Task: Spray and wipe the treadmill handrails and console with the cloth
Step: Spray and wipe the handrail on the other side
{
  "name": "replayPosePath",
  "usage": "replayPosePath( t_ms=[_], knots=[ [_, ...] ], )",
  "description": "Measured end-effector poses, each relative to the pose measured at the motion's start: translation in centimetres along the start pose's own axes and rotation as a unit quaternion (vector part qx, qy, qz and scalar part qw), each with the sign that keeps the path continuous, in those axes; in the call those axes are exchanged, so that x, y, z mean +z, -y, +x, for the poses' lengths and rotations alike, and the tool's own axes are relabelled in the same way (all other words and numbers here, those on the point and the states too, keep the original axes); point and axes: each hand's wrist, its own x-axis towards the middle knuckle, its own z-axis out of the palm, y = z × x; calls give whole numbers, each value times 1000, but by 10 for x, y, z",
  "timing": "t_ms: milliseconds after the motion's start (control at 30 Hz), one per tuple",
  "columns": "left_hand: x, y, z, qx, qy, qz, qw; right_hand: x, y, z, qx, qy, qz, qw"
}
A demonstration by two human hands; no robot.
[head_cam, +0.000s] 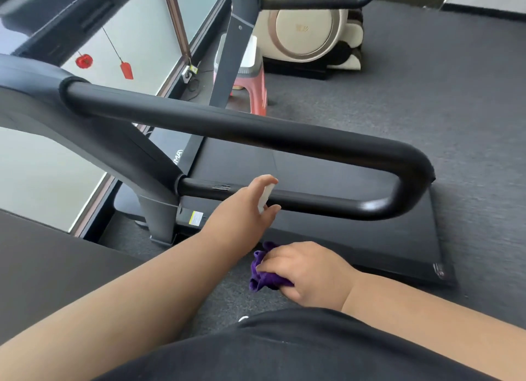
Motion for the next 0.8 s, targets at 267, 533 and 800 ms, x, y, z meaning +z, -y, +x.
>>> replayPosePath(
  t_ms=[267,533,800],
  knots=[
    [32,-47,10,-4,31,43,999,-12,-16,-39,7,-20,14,1000],
    [23,-45,-19,-94,-55,-52,993,-43,-36,-70,-15,-285,46,957],
    [31,-34,-70,-148,-85,-58,984,-68,-44,-23,181,-248,20,951]
  ],
)
